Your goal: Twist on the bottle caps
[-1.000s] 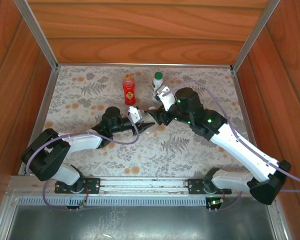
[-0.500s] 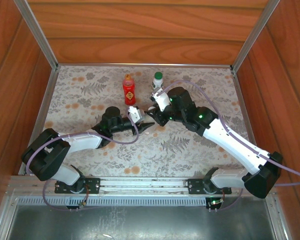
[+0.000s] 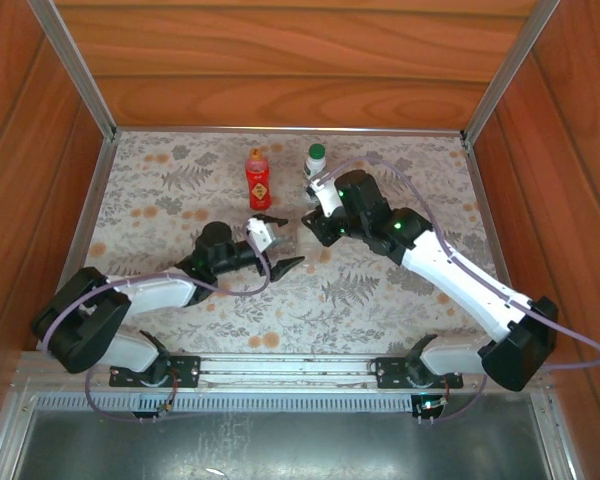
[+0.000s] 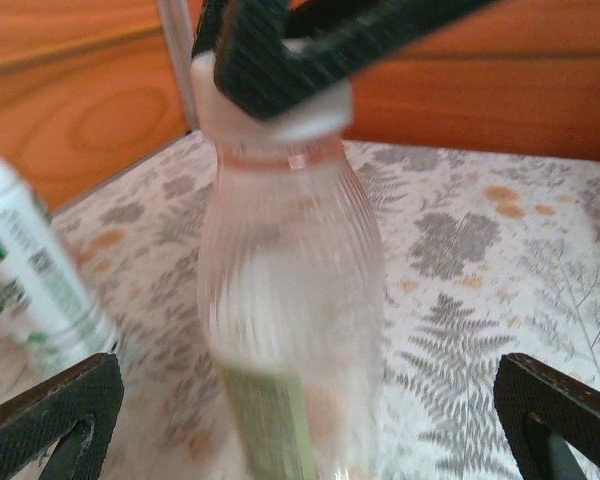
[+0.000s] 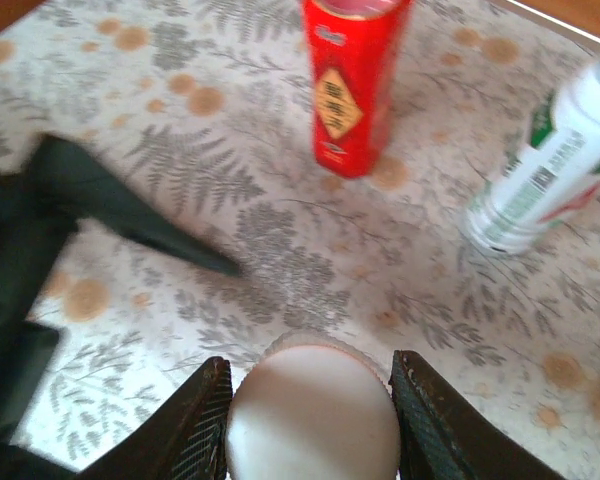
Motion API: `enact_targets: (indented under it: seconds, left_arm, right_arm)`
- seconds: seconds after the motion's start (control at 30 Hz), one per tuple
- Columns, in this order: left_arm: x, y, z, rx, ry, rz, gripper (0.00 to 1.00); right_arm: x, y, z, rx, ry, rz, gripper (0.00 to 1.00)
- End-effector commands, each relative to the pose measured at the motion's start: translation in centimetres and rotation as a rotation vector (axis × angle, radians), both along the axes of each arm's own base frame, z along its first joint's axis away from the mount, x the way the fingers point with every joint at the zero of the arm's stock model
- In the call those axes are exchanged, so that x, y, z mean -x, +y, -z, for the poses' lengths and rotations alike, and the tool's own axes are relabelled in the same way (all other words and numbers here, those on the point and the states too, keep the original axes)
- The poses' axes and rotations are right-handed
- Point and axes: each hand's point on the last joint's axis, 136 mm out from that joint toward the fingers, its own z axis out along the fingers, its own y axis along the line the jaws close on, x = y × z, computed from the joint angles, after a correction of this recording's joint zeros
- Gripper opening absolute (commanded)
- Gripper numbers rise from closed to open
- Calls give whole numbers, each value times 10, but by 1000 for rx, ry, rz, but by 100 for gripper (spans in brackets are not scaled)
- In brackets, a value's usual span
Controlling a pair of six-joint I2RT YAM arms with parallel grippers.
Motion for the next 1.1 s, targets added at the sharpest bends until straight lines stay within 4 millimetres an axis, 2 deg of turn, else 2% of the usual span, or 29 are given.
enact_targets:
  seconds: [0.0,0.17,0.3,0.5,0.53,0.57,0.7,0.83,1.0,1.07]
  left_arm:
    - [-6,27,5,12,22,-128,100]
    - [-2,62,16,28,61,-253,100]
    - [-5,78,14,18,64,-314,100]
    - [-11,91,16,5,71,-361,100]
    - [-11,92,16,1,72,-365,100]
    - [-12,93,16,0,72,-372,100]
    - [-19,100,15,-9,59,-402,100]
    - [-29,111,9,-3,51,-444,100]
    - [-54,137,-1,9,43,-559,100]
    - [-66,153,-4,6,33,-625,100]
  right_arm:
    - [-25,-1,-9,-3,-19,72,32]
    - [-47,19,-7,8,-9,50,32]
    - [-60,34,3,27,28,35,34]
    - [-70,44,15,41,44,28,36]
    - [-72,46,29,61,71,27,36]
    - [-71,47,34,64,80,23,37]
    - [-70,48,40,64,95,19,45]
    - [-70,45,28,47,66,26,62]
    - [-65,36,-17,-34,-54,39,80]
    - [-63,29,-33,-63,-112,50,83]
